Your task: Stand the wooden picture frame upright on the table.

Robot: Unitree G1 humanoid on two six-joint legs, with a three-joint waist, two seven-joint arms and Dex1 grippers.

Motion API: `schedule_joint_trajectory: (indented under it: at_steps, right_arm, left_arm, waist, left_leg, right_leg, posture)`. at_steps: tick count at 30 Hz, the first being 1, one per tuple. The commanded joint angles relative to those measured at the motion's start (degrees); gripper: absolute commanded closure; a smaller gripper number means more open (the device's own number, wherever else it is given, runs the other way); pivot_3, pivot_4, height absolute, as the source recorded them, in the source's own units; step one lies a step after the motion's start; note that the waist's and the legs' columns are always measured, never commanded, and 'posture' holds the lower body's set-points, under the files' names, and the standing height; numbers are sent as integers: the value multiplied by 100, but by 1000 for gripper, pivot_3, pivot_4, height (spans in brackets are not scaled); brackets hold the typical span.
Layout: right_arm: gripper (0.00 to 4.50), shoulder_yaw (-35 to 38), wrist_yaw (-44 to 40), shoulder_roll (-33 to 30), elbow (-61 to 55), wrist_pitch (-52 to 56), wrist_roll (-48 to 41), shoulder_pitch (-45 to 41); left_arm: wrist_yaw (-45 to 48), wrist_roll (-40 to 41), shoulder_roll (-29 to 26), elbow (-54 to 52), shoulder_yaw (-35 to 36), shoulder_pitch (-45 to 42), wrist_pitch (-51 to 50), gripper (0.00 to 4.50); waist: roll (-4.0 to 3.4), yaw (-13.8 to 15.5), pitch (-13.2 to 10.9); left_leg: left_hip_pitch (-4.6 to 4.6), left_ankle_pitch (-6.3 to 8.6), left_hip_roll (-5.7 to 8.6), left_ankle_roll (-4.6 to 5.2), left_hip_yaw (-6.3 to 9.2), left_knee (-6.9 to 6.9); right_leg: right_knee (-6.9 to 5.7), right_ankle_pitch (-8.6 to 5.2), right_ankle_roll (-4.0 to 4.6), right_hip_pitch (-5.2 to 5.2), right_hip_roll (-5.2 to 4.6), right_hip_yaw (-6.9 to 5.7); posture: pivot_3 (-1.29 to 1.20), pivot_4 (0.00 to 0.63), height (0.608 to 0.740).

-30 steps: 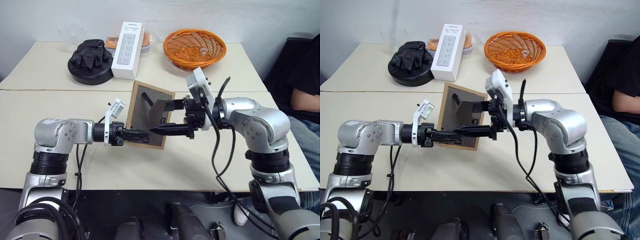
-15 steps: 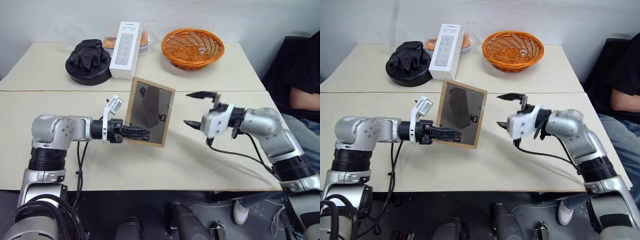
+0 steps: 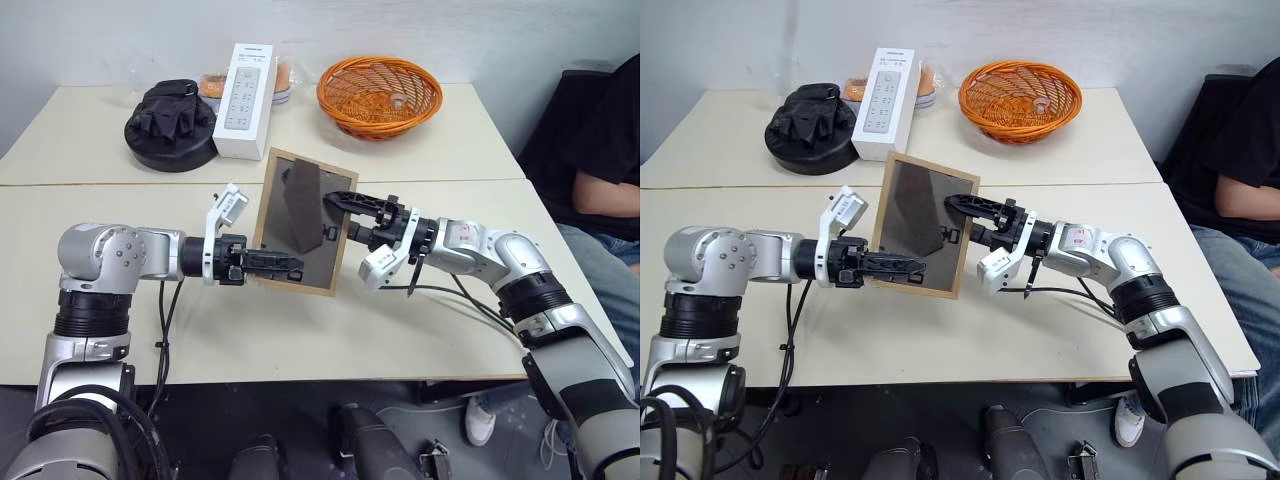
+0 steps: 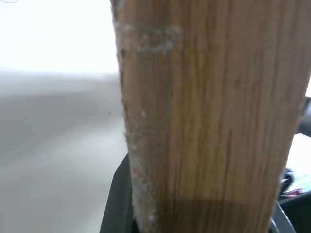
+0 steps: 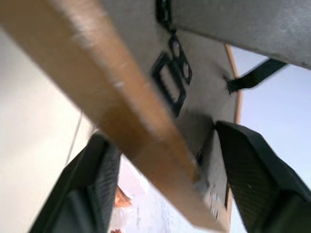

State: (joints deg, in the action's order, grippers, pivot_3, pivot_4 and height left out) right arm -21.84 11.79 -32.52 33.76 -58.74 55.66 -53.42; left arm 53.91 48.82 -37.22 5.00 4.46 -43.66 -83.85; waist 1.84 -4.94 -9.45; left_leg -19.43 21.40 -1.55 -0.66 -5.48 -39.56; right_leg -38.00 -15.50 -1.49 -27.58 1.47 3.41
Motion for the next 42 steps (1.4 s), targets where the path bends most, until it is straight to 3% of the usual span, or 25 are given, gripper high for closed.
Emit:
schedule_joint_trajectory:
  at_steps: [1,4,10,11,12,15,18,20,25,31,40,42]
  right_arm:
    - [2400,-76,467,19,130,-29,94,-351]
    - [3132,-220,586,3,336,-113,117,-509]
    - [3246,-488,243,43,968,-397,-192,-772]
    - [3246,-497,119,55,1087,-471,-313,-789]
    - [3246,-476,-185,106,1288,-577,-658,-787]
    - [3246,-302,-2359,494,1731,-361,-3028,-541]
    - [3247,42,-5538,793,290,2239,-6318,184]
    - [3248,349,-6412,840,-425,4022,-7427,389]
    - [3248,816,-6965,704,-1363,7952,-8838,537]
    - [3248,958,-6910,788,-1338,9468,-8791,734]
    - [210,1135,-6954,669,-2366,10273,-8815,1202]
    - [27,1163,-6984,378,-2818,10252,-8705,1362]
  left_arm:
    - [-101,99,-197,-376,254,54,36,2633]
    - [-225,125,-366,-532,487,176,26,1692]
    - [-558,386,-1081,-1362,1765,839,-11,36]
    - [-613,448,-1150,-1521,1993,972,-1,0]
    - [-597,414,-1295,-1908,2291,1298,200,0]
    - [-580,324,-1381,-3049,3335,2276,854,0]
    - [-858,290,-1052,-3873,3832,2887,1503,0]
    - [-1150,328,-795,-4126,3919,2972,1806,0]
    - [-1516,424,-520,-4340,3700,3179,2277,0]
    - [-1483,569,-636,-4381,3339,3429,2637,0]
    - [-1184,612,-989,-3957,2881,3369,3063,0]
    - [-1078,573,-1096,-3832,2792,3338,3170,0]
  waist:
    - [0,-4,0]
    - [0,-35,0]
    - [3,-162,-2]
    - [3,-165,-2]
    - [3,-155,-2]
    - [5,-245,-2]
    - [11,-198,-3]
    - [8,-102,-5]
    - [8,69,-5]
    - [8,82,-4]
    - [9,21,-4]
    - [9,32,-4]
  left_leg:
    - [4,0,0,0,0,0]
    - [8,-1,-1,-3,-2,3]
    - [14,-6,-1,-10,-1,17]
    - [15,-7,-1,-12,-1,22]
    - [16,-7,-1,-12,-1,24]
    - [31,-8,-1,-11,-3,36]
    - [29,-9,-10,-13,16,31]
    - [32,-8,-12,-12,25,23]
    - [22,1,-10,-1,32,-1]
    - [9,9,-9,7,28,8]
    - [10,8,-7,5,22,11]
    - [8,8,-7,5,22,11]
  right_leg:
    - [0,0,0,3,0,0]
    - [-3,-1,1,2,1,1]
    - [-3,-3,5,1,2,2]
    - [-2,-3,6,1,2,1]
    - [0,-3,6,1,2,2]
    - [6,-3,6,13,2,3]
    - [3,-3,6,24,1,-17]
    - [0,-3,6,31,-2,-21]
    - [-2,-1,4,29,-7,-27]
    - [18,-1,4,22,-8,-27]
    - [14,-2,4,18,-6,-23]
    - [16,-2,4,17,-5,-23]
  posture:
    - [0,150,740]
    - [0,150,740]
    - [0,150,740]
    - [0,150,740]
    - [0,150,740]
    - [0,150,740]
    - [0,150,740]
    - [0,150,740]
    - [0,150,740]
    - [0,150,740]
    - [0,150,740]
    - [0,150,740]
